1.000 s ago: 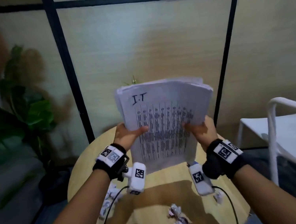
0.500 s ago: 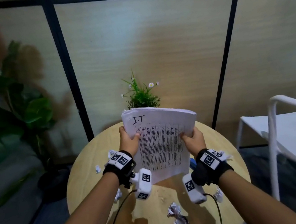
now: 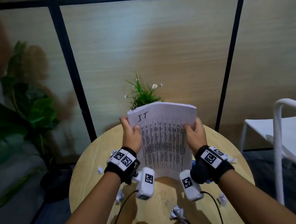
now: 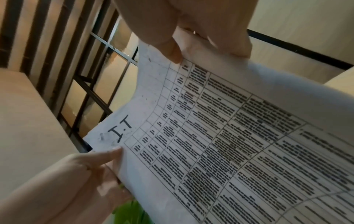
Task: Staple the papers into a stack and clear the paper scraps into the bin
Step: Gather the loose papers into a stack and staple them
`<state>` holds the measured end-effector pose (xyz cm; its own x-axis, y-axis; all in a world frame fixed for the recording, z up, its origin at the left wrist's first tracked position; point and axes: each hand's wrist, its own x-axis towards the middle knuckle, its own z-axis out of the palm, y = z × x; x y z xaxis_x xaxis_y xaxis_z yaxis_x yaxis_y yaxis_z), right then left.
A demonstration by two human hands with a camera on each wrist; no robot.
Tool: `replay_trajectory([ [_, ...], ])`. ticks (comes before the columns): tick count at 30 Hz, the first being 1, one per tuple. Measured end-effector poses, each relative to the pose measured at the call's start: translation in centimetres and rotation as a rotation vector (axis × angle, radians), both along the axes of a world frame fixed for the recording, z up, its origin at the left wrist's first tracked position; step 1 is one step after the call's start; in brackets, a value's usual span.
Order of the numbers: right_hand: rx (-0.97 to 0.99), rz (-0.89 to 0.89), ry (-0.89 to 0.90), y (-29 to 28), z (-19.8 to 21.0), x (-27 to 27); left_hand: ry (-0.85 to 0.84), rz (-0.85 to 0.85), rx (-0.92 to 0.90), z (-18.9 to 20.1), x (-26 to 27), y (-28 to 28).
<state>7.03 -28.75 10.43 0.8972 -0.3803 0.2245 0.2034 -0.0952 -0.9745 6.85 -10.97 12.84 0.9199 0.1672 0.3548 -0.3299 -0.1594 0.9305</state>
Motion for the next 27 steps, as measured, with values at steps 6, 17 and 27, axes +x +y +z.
replay_trajectory([
  [6, -0.014, 0.030, -0.030, -0.6, 0.0, -0.8, -0.002, -0.033, -0.071, -0.4, 0.0, 0.6],
  [17, -0.107, 0.062, 0.162, -1.2, -2.1, -0.1, 0.077, -0.066, -0.072, -0.2, 1.0, 0.5],
  [27, -0.056, -0.159, 0.404, -4.0, -6.7, -1.7, -0.014, -0.150, -0.544, 4.8, 1.0, 2.0],
])
